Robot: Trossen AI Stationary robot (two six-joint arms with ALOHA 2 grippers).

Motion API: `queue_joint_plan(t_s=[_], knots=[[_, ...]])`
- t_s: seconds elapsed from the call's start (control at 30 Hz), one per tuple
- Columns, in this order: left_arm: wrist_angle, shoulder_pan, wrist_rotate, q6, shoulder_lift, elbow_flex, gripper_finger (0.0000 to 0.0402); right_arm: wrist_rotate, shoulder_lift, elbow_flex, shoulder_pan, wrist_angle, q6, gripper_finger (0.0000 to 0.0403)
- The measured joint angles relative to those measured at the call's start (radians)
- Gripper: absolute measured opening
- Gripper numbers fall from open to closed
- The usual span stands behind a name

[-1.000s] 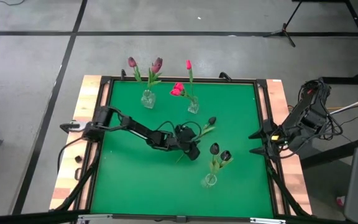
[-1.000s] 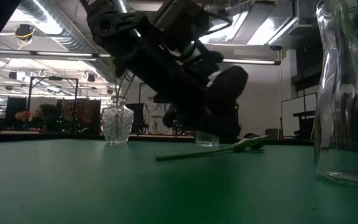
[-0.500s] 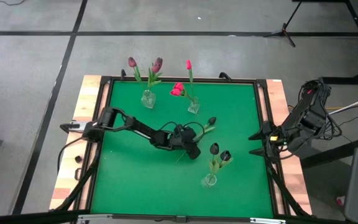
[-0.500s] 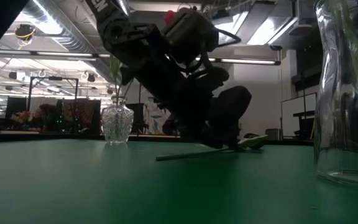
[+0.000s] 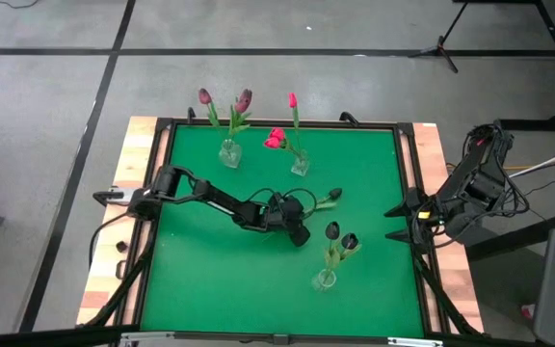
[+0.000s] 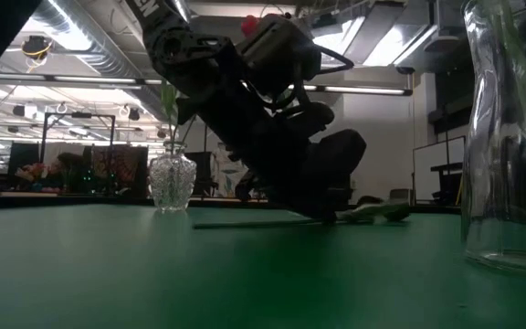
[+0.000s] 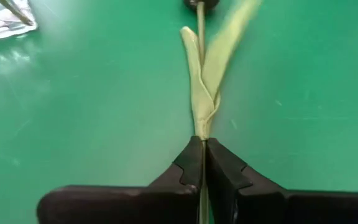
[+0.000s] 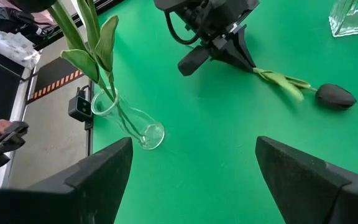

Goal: Sort flowers into vase by color
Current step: Put the black tulip into the bottom transparent vase

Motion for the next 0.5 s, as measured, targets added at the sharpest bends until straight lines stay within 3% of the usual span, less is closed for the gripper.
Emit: queue_joint_plan(t_s=[0.23,0.5], knots=[[0.005,-0.014,0.024,-0.080,0.000,0.030,0.0005,0.000,0.000,0.000,0.000,0.000,0.000,0.0340],[0.012,-0.013,-0.029,-0.157,-0.051,0.031,0.0002,-0.001,0.000,0.000,0.000,0.001,0.014,0.0340]])
